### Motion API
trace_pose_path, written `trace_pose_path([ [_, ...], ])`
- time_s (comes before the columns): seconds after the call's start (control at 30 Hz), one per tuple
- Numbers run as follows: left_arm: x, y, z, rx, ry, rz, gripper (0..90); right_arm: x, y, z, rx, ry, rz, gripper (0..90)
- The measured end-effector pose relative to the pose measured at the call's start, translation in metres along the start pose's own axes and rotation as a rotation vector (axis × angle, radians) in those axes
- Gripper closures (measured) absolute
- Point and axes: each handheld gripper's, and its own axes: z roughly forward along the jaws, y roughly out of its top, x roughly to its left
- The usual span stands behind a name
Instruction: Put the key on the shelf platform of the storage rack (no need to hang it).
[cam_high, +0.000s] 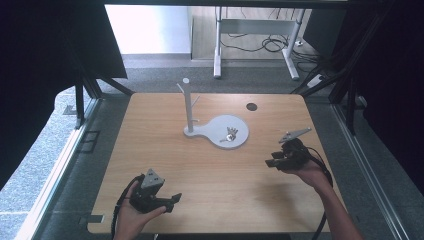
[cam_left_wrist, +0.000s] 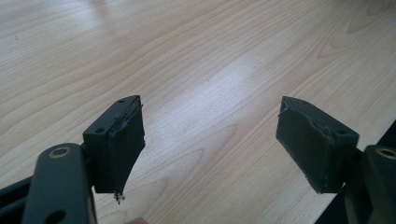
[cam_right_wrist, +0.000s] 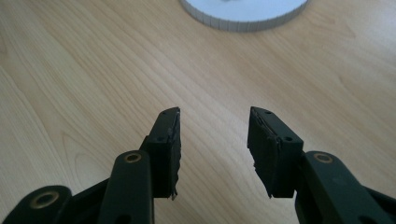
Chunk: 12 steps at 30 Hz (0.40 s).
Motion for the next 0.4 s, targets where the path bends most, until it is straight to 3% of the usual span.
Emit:
trace_pose_path([
  [0.4,-0.005,0.002,0.000,0.004,0.001,0.014,23.8,0.001,-0.010,-0.001,-0.018,-0.002,0.009,49.7],
])
